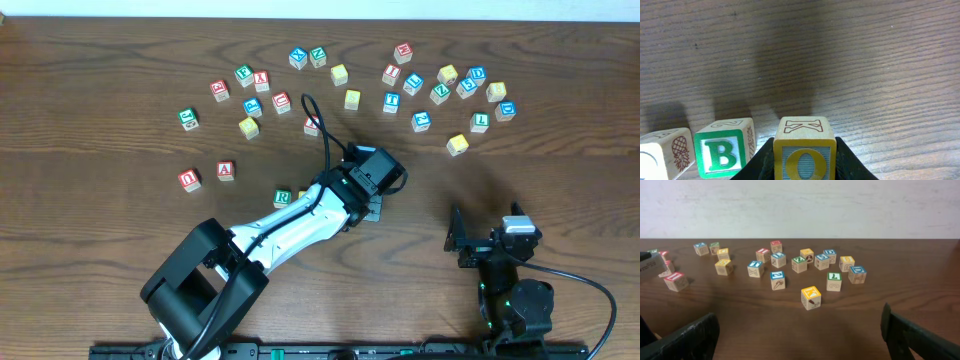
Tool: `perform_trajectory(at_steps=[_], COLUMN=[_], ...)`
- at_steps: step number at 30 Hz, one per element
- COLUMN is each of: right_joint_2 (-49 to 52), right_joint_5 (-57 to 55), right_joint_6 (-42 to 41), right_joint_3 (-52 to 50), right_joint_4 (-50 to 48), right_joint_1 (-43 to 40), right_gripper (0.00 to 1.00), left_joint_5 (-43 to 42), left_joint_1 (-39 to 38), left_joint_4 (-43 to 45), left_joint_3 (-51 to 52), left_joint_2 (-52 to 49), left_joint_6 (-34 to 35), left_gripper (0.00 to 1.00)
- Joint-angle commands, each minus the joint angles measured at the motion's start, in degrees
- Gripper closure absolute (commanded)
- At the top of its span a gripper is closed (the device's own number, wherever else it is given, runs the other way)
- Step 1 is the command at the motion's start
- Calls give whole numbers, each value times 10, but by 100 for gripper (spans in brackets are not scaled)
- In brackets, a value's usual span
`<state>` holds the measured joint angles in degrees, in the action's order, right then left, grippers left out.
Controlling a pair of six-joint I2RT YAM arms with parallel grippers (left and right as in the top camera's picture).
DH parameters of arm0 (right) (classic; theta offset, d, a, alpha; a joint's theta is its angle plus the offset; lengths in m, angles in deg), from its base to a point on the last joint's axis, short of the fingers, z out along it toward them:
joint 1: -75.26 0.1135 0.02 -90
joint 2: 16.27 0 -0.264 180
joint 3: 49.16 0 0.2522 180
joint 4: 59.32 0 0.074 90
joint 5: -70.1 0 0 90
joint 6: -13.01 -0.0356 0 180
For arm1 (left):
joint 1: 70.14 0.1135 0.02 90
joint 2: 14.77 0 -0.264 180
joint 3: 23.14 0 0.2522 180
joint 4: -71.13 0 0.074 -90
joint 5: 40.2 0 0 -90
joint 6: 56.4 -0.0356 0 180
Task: Spell out ROBOT
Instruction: 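Lower the yellow O block onto the table right of the B block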
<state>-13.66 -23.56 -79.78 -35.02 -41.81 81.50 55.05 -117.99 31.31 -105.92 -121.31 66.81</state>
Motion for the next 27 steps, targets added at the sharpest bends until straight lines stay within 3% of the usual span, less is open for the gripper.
perform_trajectory(at_steps=[1, 27], right_joint_2=[0, 0], right_joint_5=[-5, -5], right_joint_6=[-8, -8], right_joint_3=[-1, -1], right_joint_4=[2, 2], right_joint_1=[3, 3], right_gripper=[1, 1], left_joint_5=[-1, 2], left_joint_1=[-1, -1], left_joint_4=[5, 13], left_joint_3=[6, 5], left_joint_2=[-17, -42], left_joint_6=[5, 11], left_gripper=[86, 87])
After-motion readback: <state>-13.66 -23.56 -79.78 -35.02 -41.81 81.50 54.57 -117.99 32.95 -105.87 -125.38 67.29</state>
